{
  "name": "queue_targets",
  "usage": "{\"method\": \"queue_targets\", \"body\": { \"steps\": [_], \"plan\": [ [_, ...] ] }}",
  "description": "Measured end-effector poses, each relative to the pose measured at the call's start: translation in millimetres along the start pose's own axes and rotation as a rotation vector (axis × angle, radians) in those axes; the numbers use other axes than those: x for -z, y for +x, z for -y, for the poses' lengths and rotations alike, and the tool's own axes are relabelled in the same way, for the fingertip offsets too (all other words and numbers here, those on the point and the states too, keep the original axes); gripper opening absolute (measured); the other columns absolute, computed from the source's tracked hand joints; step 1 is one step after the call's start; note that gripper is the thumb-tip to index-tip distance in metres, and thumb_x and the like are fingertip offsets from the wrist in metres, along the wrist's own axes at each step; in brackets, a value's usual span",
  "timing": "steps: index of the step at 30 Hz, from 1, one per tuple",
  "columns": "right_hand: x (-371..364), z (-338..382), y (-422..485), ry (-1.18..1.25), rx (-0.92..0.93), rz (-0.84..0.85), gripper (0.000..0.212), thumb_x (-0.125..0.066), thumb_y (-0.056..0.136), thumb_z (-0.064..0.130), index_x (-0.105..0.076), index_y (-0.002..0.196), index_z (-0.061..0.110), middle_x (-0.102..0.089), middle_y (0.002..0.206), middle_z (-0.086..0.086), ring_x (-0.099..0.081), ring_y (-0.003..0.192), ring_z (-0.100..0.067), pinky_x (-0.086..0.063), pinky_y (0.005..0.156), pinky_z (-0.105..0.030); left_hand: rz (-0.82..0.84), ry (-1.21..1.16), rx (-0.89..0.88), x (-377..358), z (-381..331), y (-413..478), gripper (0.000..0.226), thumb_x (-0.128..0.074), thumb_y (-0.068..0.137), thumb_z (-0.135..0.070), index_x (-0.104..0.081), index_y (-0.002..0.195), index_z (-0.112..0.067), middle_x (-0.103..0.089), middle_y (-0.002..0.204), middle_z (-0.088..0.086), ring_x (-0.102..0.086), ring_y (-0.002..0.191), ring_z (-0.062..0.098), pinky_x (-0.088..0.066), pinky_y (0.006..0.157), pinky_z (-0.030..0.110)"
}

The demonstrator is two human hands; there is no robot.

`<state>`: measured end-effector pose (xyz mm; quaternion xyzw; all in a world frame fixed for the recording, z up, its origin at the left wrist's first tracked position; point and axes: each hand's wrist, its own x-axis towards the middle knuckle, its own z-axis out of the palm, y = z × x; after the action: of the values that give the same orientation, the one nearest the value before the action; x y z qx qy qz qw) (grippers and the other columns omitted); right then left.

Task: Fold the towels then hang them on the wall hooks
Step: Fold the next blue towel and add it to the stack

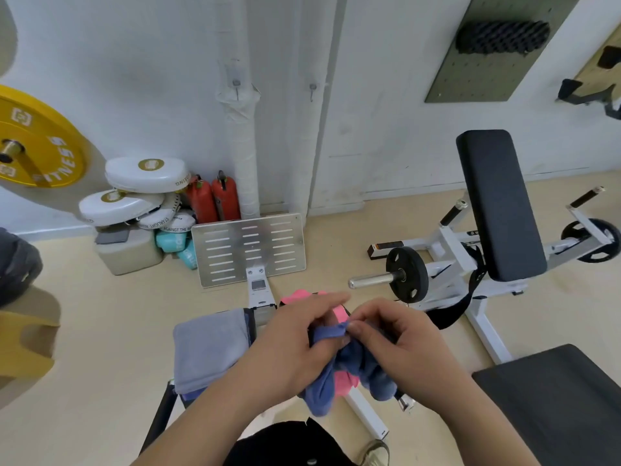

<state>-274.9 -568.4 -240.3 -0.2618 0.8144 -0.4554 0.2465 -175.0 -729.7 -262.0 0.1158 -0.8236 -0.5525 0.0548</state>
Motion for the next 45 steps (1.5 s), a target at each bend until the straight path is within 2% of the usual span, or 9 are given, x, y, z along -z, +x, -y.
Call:
{"method": "queue_targets", "body": {
  "steps": [5,16,21,24,29,34,38,41,45],
  "plan": [
    [-1.2,-11.9,2.0,0.112,-0.044,0.041,0.01,-0.075,0.091,0.01,-0.075,0.089,0.02,-0.074,0.075,-0.005,-0.066,0.066,-0.017,-0.055,0.067,-0.026,-0.048,0.102,-0.054,0.5,8.6,-0.2,0.015,-0.065,0.095,-0.018,-0.073,0.095,-0.031,-0.067,0.094,-0.011,-0.063,0.099,0.01,-0.049,0.087,0.023],
    [39.7,-83.7,-4.5,-0.055,-0.323,0.238,0.019,-0.073,0.094,0.02,-0.067,0.077,0.013,-0.061,0.064,0.0,-0.053,0.061,-0.01,-0.042,0.061,-0.023,-0.478,-0.12,0.222,26.3,13.7,11.8,0.016,-0.066,0.097,-0.018,-0.073,0.092,-0.031,-0.074,0.087,-0.019,-0.068,0.083,-0.004,-0.049,0.073,0.011],
    [48.9,-91.3,-16.5,0.108,-0.337,-0.013,0.017,-0.068,0.097,0.018,-0.074,0.083,0.012,-0.067,0.078,-0.016,-0.058,0.074,-0.02,-0.045,0.073,-0.036,-0.495,-0.152,0.265,20.5,15.7,19.1,0.02,-0.072,0.092,-0.013,-0.076,0.09,-0.032,-0.076,0.085,-0.018,-0.071,0.081,-0.001,-0.054,0.074,0.015],
    [53.2,-74.4,-23.5,0.239,-0.279,-0.165,0.023,-0.065,0.096,0.024,-0.071,0.084,0.005,-0.059,0.072,-0.016,-0.053,0.071,-0.022,-0.043,0.068,-0.035,-0.559,-0.242,0.369,5.4,16.0,27.2,0.011,-0.08,0.086,-0.012,-0.074,0.085,-0.021,-0.075,0.076,-0.008,-0.069,0.07,0.005,-0.051,0.059,0.009],
    [63.2,-45.7,-25.0,0.233,-0.23,-0.375,0.017,-0.067,0.097,0.023,-0.074,0.083,0.017,-0.073,0.071,0.0,-0.068,0.067,-0.015,-0.055,0.064,-0.025,-0.449,-0.16,0.351,-14.2,-0.9,38.4,0.01,-0.084,0.082,-0.021,-0.076,0.076,-0.021,-0.077,0.082,-0.006,-0.071,0.079,0.009,-0.055,0.072,0.022],
    [62.2,-41.1,-19.0,0.003,-0.165,-0.179,0.03,-0.054,0.104,0.029,-0.065,0.084,0.009,-0.059,0.071,-0.008,-0.053,0.065,-0.009,-0.046,0.064,-0.03,-0.354,-0.242,0.283,-41.4,-31.4,44.2,0.007,-0.084,0.083,-0.022,-0.08,0.078,-0.026,-0.077,0.077,-0.004,-0.068,0.071,0.007,-0.054,0.066,0.016],
    [48.1,-36.4,-17.8,0.067,-0.125,-0.094,0.024,-0.053,0.105,0.021,-0.07,0.09,0.011,-0.069,0.084,-0.01,-0.062,0.077,-0.022,-0.052,0.075,-0.035,-0.176,-0.399,0.274,-74.5,-50.6,36.6,0.019,-0.071,0.094,-0.014,-0.083,0.085,-0.024,-0.079,0.078,-0.002,-0.068,0.072,0.005,-0.055,0.066,0.017],
    [48.2,-42.0,-18.6,0.164,-0.15,-0.23,0.016,-0.069,0.096,0.019,-0.076,0.084,0.01,-0.072,0.078,-0.017,-0.068,0.072,-0.026,-0.058,0.076,-0.046,-0.166,-0.354,0.263,-82.7,-53.0,29.7,0.028,-0.06,0.1,-0.013,-0.082,0.089,-0.028,-0.077,0.076,-0.013,-0.068,0.071,-0.001,-0.051,0.066,0.012],
    [53.3,-42.3,-20.6,0.364,-0.22,-0.316,0.012,-0.08,0.085,0.007,-0.08,0.077,0.017,-0.078,0.076,-0.014,-0.075,0.077,-0.042,-0.064,0.073,-0.054,-0.184,-0.33,0.311,-83.0,-41.1,22.6,0.037,-0.055,0.104,-0.016,-0.08,0.09,-0.04,-0.078,0.082,-0.008,-0.073,0.081,0.01,-0.06,0.077,0.028]
  ]
}}
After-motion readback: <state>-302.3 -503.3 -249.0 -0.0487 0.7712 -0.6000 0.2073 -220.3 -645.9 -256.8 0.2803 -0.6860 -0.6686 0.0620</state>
